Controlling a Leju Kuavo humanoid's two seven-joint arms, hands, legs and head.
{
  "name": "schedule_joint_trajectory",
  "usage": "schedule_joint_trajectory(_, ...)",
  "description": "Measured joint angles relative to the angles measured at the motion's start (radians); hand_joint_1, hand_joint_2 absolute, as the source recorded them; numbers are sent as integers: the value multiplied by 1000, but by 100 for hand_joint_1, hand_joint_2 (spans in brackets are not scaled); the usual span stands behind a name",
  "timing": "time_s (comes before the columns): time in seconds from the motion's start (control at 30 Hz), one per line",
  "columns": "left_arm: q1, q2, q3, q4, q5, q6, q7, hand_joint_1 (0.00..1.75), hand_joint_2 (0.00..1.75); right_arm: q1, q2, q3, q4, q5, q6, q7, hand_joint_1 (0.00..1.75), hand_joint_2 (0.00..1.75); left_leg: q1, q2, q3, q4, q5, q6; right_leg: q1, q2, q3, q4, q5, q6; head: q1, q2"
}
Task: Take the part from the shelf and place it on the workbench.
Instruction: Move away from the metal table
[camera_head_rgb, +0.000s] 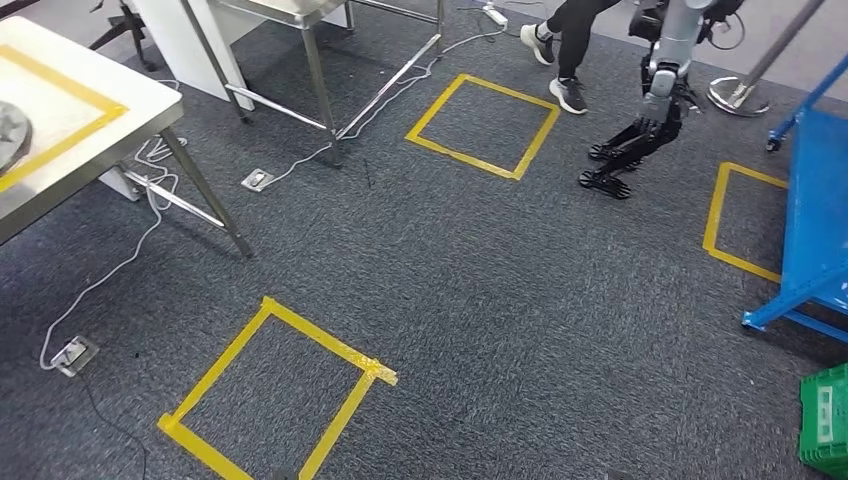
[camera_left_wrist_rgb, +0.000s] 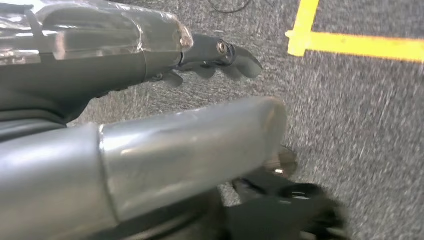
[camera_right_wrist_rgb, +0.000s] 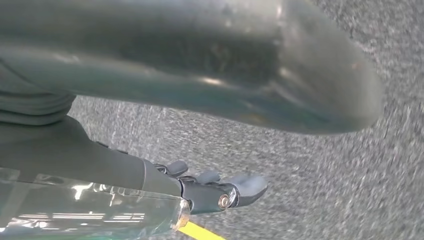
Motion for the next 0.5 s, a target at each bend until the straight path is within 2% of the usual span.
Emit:
schedule_joint_trajectory(0.03,2,0,0,0,0,0,0,0,0,1,2,2,5,-2,0,1,0,0,0,0,-14,9,14,1,2,15,2,2,-3,-1,-4,0)
schedule_joint_trajectory(0.07,2,0,0,0,0,0,0,0,0,3,4,3,9,-5,0,2,0,0,0,-3,-9,-21,49,2,2,31,5,6,-7,-1,-8,0)
schedule_joint_trajectory(0.1,2,1,0,0,0,0,1,0,0,4,6,4,13,-6,0,2,0,0,0,-18,10,-81,96,4,2,47,8,11,-12,1,-13,0)
schedule_joint_trajectory(0.13,2,2,0,0,0,0,1,0,0,4,8,4,16,-7,0,2,0,0,3,-54,33,-143,133,7,1,61,8,17,-18,5,-17,0)
schedule_joint_trajectory(0.17,3,2,0,0,0,0,2,0,0,3,9,4,20,-7,0,3,0,0,7,-88,54,-197,156,9,0,75,6,26,-25,10,-19,0)
schedule_joint_trajectory(0.2,3,3,0,0,0,0,2,0,0,1,9,4,22,-8,0,3,0,0,8,-114,66,-229,163,10,-3,89,2,32,-28,17,-20,0)
schedule_joint_trajectory(0.23,4,4,0,0,1,0,4,0,0,-1,10,5,24,-8,0,4,0,0,8,-126,72,-238,158,13,-7,105,-4,34,-30,24,-20,0)
schedule_joint_trajectory(0.3,5,4,0,0,1,-1,8,0,0,-2,11,6,29,-9,-1,5,0,0,4,-93,82,-250,156,21,-14,135,-11,32,-28,37,-20,0)
schedule_joint_trajectory(0.33,4,4,0,1,1,-1,9,0,0,-1,13,8,31,-9,-1,5,0,0,4,-73,90,-258,156,27,-14,125,-15,37,-32,43,-18,0)
schedule_joint_trajectory(0.37,4,5,0,1,1,-1,9,0,0,-2,14,11,33,-10,-1,6,0,0,4,-51,99,-267,157,32,-12,100,-26,59,-45,47,-13,0)
schedule_joint_trajectory(0.43,6,6,0,1,1,-1,11,0,0,-6,16,16,36,-11,-1,9,0,0,0,-6,113,-276,152,40,-11,24,-79,161,-92,56,3,0)
schedule_joint_trajectory(0.47,7,6,0,2,1,-1,12,0,0,-8,16,18,37,-12,-1,10,0,0,-3,16,118,-276,148,41,-13,2,-114,224,-115,61,8,0)
schedule_joint_trajectory(0.5,7,7,0,2,1,-1,13,0,0,-7,17,19,38,-12,0,12,0,0,-5,36,122,-276,143,42,-16,-11,-141,269,-125,64,9,0)
